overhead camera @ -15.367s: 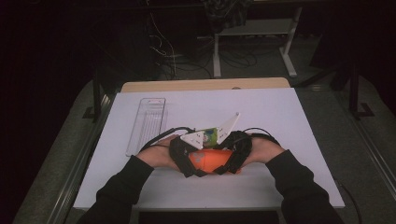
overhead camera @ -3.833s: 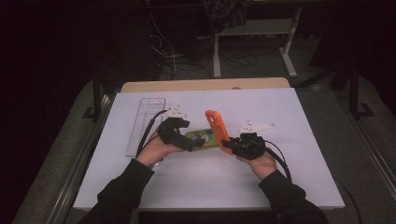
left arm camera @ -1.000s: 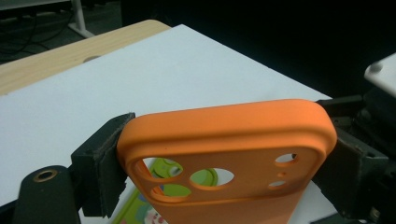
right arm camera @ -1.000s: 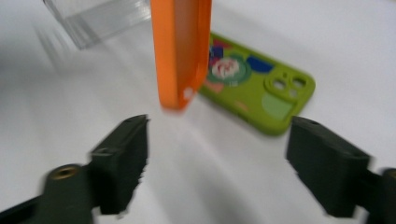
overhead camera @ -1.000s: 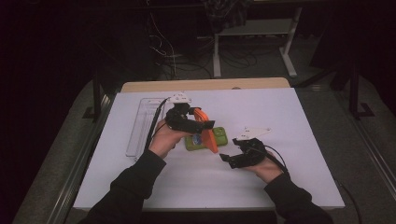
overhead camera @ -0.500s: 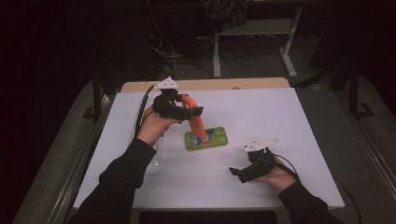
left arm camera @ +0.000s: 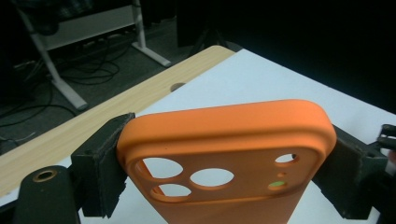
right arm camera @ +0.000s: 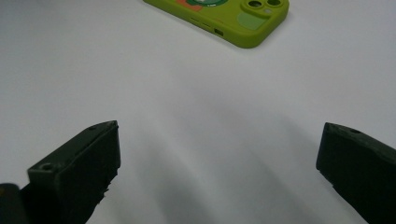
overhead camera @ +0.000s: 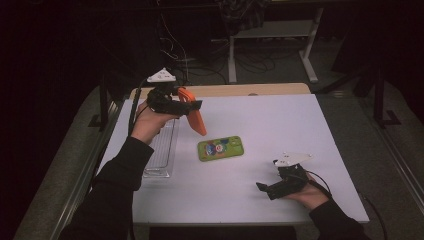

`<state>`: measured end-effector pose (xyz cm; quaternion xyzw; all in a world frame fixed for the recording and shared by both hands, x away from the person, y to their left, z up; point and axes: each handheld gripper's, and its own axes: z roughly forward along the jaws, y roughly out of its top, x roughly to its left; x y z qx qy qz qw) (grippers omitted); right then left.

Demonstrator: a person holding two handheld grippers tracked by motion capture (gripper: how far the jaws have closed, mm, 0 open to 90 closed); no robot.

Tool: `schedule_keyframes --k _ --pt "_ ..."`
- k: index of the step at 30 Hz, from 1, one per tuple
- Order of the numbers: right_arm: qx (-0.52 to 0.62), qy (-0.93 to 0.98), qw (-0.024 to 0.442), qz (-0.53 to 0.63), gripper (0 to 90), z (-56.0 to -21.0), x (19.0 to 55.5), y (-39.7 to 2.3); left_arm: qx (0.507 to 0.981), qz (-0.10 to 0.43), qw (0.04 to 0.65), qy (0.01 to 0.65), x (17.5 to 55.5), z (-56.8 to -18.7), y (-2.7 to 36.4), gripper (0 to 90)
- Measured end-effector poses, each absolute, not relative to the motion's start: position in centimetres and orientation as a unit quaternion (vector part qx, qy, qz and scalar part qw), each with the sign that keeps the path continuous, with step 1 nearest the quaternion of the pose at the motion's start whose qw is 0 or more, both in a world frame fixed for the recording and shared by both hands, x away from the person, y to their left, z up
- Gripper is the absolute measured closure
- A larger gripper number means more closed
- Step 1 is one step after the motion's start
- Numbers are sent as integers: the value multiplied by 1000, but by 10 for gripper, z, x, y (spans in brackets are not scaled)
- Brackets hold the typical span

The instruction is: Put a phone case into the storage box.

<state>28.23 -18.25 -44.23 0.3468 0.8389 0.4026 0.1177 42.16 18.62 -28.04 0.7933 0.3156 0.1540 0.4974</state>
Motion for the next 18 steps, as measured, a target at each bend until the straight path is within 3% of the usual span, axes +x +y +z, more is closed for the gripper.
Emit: schedule_keyframes --k 18 --pt "343 838 127 404 0 -442 281 -184 777 220 461 368 468 -265 232 146"
